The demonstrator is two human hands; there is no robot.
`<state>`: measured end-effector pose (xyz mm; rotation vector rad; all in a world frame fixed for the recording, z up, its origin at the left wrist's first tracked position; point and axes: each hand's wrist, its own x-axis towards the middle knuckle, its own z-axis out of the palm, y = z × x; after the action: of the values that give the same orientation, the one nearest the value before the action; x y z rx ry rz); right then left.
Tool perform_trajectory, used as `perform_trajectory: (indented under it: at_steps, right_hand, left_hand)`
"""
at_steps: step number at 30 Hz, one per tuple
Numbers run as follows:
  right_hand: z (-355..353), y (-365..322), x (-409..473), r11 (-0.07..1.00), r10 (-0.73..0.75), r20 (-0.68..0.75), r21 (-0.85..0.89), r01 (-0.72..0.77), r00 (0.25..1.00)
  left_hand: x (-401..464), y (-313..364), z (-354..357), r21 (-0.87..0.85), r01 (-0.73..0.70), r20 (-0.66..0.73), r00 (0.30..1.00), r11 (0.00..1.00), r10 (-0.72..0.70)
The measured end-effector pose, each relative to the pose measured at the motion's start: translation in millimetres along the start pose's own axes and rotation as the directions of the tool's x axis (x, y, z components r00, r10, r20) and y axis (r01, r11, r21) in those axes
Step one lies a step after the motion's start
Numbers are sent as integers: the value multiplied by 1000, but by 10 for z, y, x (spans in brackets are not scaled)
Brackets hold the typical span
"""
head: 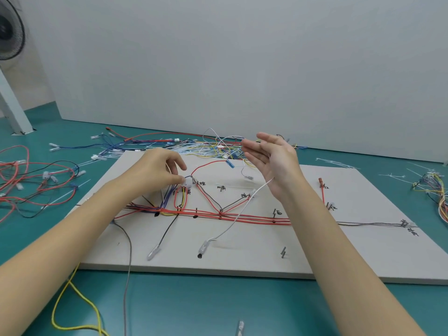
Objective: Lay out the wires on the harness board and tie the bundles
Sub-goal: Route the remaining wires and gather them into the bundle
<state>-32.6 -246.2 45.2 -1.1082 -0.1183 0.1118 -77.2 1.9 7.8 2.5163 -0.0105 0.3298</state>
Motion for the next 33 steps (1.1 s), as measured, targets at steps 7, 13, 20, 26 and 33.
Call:
perform_trajectory:
  at_steps: [7, 13, 20, 26, 33]
  right_hand:
    - [65, 57, -74, 999, 26, 28, -24, -25, 999]
    - [143, 110, -153, 996, 54, 80, -73, -48, 995]
    - [168, 116, -214, 990, 85, 114, -125, -70, 990]
    - [136, 200, -266, 978, 136, 139, -178, -110, 981]
    - [111, 257, -299, 969, 156, 147, -217, -122, 977]
  left_hand:
    - [141, 5, 25, 22, -73, 30, 997, 997, 72]
    - [289, -45, -21, 80, -38, 192, 981, 996, 22]
    - [386, -122, -98, -122, 54, 220, 975, 991, -26]
    - [366, -261, -48, -232, 185, 180, 973, 955, -144]
    - [376, -328, -109, -257, 256, 199, 958, 932, -208]
